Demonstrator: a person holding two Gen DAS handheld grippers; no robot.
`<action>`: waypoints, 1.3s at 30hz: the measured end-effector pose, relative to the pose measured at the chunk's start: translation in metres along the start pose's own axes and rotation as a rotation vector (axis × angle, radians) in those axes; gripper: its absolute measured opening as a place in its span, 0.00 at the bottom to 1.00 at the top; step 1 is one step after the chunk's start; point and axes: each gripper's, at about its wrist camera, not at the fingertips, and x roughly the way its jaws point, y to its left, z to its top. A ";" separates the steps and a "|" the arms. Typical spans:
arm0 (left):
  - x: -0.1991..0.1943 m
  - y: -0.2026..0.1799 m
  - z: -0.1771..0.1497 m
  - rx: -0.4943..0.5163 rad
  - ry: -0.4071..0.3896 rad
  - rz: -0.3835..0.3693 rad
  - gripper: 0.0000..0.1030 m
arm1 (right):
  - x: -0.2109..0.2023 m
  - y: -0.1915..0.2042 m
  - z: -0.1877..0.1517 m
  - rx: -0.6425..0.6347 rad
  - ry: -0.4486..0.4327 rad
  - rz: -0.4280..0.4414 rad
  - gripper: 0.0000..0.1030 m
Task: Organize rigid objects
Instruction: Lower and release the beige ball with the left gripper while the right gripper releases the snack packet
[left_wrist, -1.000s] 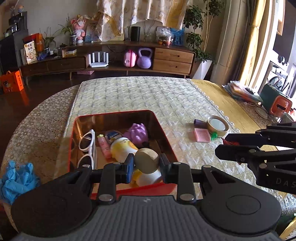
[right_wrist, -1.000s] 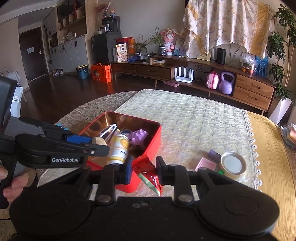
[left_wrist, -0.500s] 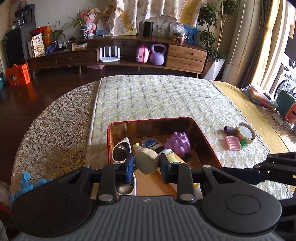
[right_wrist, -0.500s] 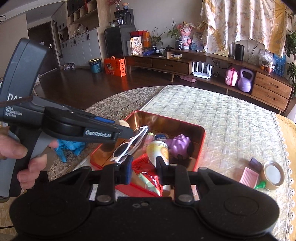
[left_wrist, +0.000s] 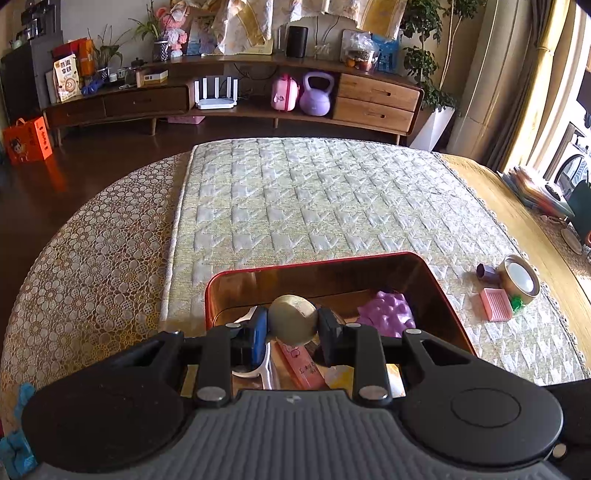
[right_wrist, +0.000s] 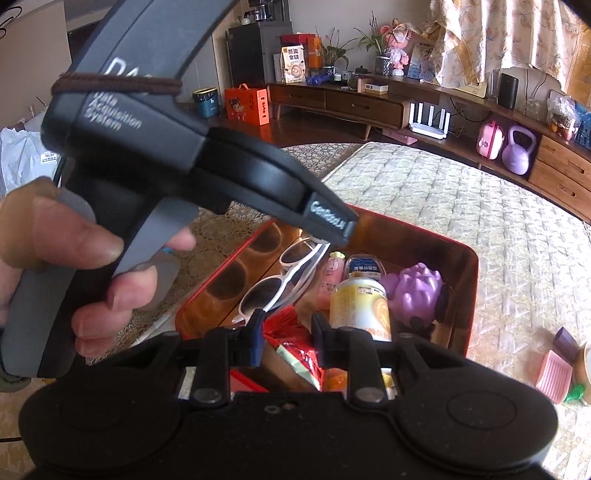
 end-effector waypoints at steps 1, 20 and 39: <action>0.003 0.000 0.001 0.001 0.003 -0.001 0.28 | 0.003 0.000 0.001 0.002 0.005 0.005 0.25; 0.046 -0.002 0.004 0.026 0.065 -0.024 0.28 | 0.021 0.000 -0.006 0.043 0.039 0.020 0.28; 0.034 -0.001 0.001 0.004 0.057 -0.024 0.29 | 0.006 -0.004 -0.009 0.080 0.010 0.020 0.43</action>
